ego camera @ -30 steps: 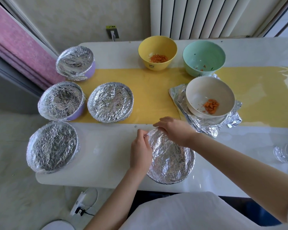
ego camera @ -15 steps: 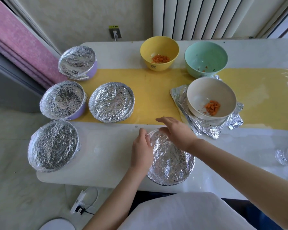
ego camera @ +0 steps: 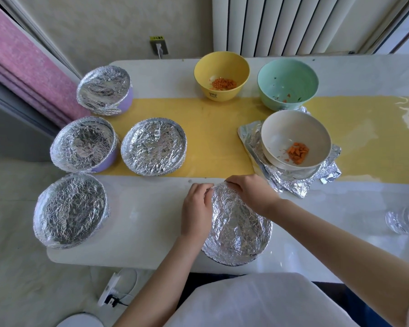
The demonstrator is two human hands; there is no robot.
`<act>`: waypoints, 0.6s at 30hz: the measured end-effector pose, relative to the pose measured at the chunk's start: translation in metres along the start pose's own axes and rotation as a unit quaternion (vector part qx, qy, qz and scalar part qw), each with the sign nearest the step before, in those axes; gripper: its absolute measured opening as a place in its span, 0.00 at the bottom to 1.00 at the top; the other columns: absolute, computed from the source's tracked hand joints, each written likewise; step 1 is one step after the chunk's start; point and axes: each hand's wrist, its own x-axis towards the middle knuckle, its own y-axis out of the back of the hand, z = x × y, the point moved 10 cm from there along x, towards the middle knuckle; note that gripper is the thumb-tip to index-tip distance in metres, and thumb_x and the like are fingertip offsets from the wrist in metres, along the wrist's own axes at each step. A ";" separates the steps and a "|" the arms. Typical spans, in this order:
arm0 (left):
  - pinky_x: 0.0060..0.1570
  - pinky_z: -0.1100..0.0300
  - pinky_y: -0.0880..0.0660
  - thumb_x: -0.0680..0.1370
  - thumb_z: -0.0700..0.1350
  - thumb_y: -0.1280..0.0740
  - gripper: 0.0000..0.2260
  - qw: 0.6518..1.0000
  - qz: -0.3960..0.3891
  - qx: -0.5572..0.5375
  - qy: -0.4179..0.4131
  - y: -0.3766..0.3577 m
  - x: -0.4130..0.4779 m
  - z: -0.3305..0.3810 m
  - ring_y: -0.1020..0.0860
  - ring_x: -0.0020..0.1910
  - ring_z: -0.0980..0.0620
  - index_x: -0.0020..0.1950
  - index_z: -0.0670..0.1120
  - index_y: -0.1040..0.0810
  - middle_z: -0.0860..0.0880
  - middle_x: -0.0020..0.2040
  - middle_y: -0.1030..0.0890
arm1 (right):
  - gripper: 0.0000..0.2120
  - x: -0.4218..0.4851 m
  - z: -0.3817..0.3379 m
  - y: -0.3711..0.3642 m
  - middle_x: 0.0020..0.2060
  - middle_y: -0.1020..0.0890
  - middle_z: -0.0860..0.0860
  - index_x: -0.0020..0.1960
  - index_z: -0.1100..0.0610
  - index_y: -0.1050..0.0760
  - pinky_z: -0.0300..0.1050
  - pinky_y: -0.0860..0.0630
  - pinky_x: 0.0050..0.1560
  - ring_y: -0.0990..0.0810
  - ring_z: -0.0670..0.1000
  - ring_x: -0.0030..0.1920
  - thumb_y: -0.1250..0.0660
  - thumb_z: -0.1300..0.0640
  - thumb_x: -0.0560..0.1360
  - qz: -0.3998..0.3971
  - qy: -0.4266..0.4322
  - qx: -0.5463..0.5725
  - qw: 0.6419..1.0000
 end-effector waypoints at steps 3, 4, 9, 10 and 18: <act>0.49 0.66 0.28 0.78 0.38 0.36 0.09 1.000 0.006 -0.008 0.019 0.000 0.002 0.000 0.19 0.48 0.48 0.55 0.40 0.19 0.44 0.50 0.17 | 0.10 0.003 -0.001 0.000 0.39 0.17 0.57 0.52 0.59 0.21 0.48 0.27 0.37 0.20 0.59 0.38 0.40 0.59 0.80 -0.007 0.004 -0.039 0.999; 0.49 0.68 0.29 0.78 0.38 0.36 0.09 1.000 0.010 -0.007 0.021 0.001 0.002 0.000 0.19 0.48 0.48 0.55 0.39 0.19 0.44 0.50 0.17 | 0.10 0.005 -0.001 -0.002 0.38 0.17 0.57 0.51 0.59 0.21 0.48 0.27 0.36 0.20 0.59 0.38 0.41 0.60 0.80 -0.017 0.005 -0.056 0.998; 0.47 0.61 0.26 0.77 0.36 0.36 0.08 1.000 0.022 0.001 0.020 0.003 0.003 0.001 0.18 0.46 0.46 0.52 0.39 0.18 0.43 0.47 0.16 | 0.10 0.009 -0.005 -0.010 0.36 0.21 0.52 0.55 0.56 0.26 0.45 0.25 0.33 0.23 0.54 0.34 0.43 0.64 0.79 -0.065 0.004 -0.148 0.987; 0.46 0.60 0.26 0.77 0.36 0.36 0.08 1.000 0.026 0.006 0.014 0.003 0.003 0.002 0.18 0.45 0.46 0.51 0.39 0.18 0.43 0.46 0.16 | 0.10 0.009 -0.008 -0.010 0.38 0.20 0.52 0.59 0.56 0.27 0.44 0.26 0.33 0.21 0.55 0.36 0.43 0.62 0.80 -0.059 0.009 -0.142 0.988; 0.44 0.60 0.26 0.77 0.35 0.35 0.07 1.000 0.026 0.014 -0.008 0.001 0.000 0.004 0.18 0.44 0.45 0.50 0.39 0.18 0.43 0.45 0.16 | 0.10 0.010 -0.010 -0.011 0.42 0.17 0.57 0.55 0.57 0.22 0.52 0.23 0.41 0.20 0.59 0.41 0.41 0.62 0.79 -0.054 0.020 -0.098 0.994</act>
